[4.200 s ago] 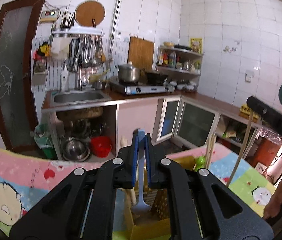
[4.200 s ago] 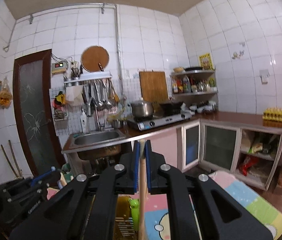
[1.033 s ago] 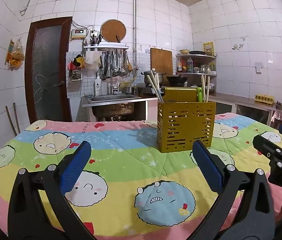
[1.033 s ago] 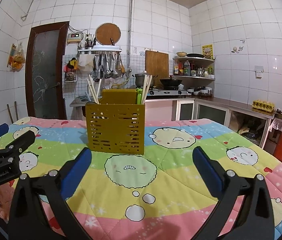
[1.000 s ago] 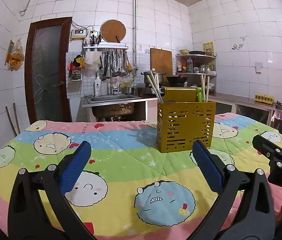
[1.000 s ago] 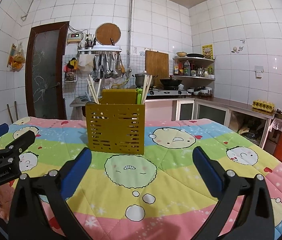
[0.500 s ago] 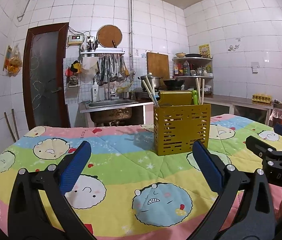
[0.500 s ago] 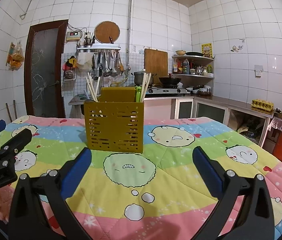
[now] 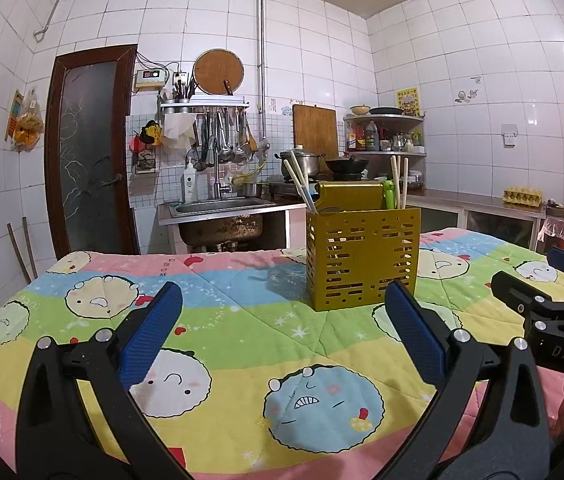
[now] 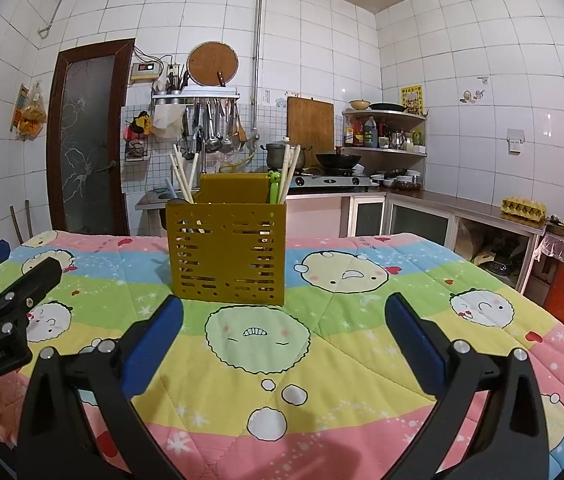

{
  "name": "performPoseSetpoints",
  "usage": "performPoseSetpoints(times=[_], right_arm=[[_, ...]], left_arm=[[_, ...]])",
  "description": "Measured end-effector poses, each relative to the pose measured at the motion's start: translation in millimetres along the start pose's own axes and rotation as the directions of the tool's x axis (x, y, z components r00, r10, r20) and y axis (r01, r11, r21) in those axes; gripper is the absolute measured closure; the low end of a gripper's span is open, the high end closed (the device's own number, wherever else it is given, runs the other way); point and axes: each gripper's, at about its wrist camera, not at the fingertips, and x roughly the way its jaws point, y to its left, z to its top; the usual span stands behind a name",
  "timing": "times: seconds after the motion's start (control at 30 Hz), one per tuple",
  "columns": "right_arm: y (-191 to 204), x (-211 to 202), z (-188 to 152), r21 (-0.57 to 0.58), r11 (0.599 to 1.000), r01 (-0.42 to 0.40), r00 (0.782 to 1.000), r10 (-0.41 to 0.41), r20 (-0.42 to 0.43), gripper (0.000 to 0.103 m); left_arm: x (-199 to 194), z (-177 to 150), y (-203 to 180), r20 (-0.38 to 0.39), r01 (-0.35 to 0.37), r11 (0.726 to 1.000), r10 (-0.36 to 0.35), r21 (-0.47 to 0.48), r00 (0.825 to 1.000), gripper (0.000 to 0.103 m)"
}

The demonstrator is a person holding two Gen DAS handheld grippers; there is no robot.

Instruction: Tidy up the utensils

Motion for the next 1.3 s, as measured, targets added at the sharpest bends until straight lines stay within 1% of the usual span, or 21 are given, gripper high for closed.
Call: performPoseSetpoints(times=[1.3], right_arm=[[-0.4,-0.5,0.5,0.002,1.000,0.003,1.000,-0.003,-0.002,0.005]], left_arm=[[1.5,-2.1,-3.4,-0.002,0.004,1.000,-0.004,-0.010,1.000,0.005]])
